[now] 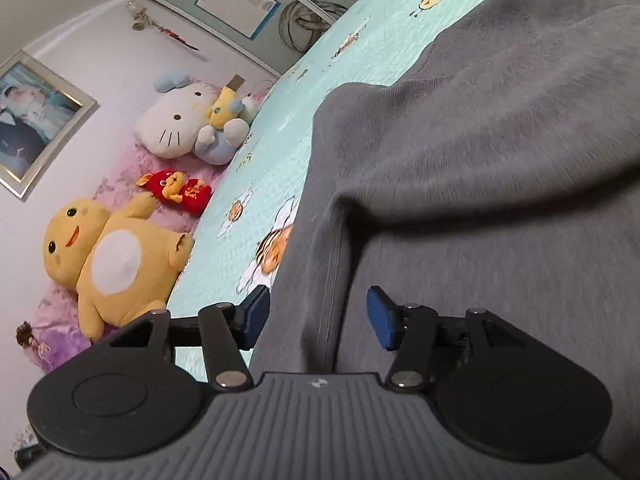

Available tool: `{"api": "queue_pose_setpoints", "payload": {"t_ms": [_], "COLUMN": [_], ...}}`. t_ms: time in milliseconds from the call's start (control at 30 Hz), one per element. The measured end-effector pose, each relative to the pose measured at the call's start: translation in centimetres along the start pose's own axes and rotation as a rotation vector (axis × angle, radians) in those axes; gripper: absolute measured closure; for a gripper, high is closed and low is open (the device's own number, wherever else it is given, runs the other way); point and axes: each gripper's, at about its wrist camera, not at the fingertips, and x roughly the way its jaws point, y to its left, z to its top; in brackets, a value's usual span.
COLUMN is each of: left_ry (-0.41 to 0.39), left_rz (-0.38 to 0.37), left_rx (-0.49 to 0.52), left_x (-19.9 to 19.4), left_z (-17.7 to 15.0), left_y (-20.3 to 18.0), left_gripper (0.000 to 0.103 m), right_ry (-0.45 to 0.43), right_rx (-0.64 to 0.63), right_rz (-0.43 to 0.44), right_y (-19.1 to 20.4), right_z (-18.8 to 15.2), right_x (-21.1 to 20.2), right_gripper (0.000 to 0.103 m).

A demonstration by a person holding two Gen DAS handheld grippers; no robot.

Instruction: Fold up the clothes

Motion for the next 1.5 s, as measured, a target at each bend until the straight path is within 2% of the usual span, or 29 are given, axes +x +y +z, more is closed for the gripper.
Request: {"api": "queue_pose_setpoints", "payload": {"t_ms": [133, 267, 533, 600, 633, 733, 933, 1167, 1300, 1400, 1500], "left_ry": [0.003, -0.009, -0.037, -0.046, -0.049, -0.062, -0.084, -0.098, -0.099, -0.100, -0.103], "left_rz": [-0.003, -0.010, -0.030, -0.039, -0.044, -0.056, -0.092, -0.142, -0.149, -0.149, -0.161], "left_rx": [-0.028, -0.046, -0.100, -0.125, -0.132, -0.129, -0.145, -0.191, -0.183, -0.175, -0.180], "left_x": [1.0, 1.5, 2.1, 2.2, 2.3, 2.5, 2.7, 2.8, 2.9, 3.0, 3.1], "left_z": [1.0, 1.6, 1.3, 1.1, 1.0, 0.9, 0.4, 0.4, 0.4, 0.4, 0.4], "left_y": [0.6, 1.2, 3.3, 4.0, 4.2, 4.5, 5.2, 6.3, 6.3, 6.4, 6.6], "left_gripper": [0.030, 0.030, 0.030, 0.030, 0.030, 0.030, 0.028, 0.028, 0.026, 0.025, 0.024], "right_ry": [-0.010, 0.001, -0.003, -0.013, -0.006, 0.021, 0.056, 0.094, 0.122, 0.183, 0.202], "right_rx": [0.004, 0.024, 0.120, 0.150, 0.142, 0.048, -0.142, -0.191, -0.247, -0.282, -0.335], "right_rz": [0.007, 0.051, 0.180, 0.239, 0.235, 0.141, 0.101, 0.066, -0.006, -0.071, -0.066], "right_y": [-0.4, -0.4, -1.3, -1.6, -1.6, -0.4, 4.0, 5.2, 5.8, 6.7, 8.0], "right_z": [1.9, 2.8, 3.4, 3.4, 3.4, 3.3, 2.3, 1.3, 0.6, 0.2, 0.8], "right_x": [2.3, 4.7, 5.9, 5.9, 6.1, 6.9, 9.0, 11.1, 9.4, 6.6, 3.4], "right_gripper": [0.047, 0.045, 0.041, 0.036, 0.037, 0.039, 0.037, 0.039, 0.039, 0.038, 0.038]}}
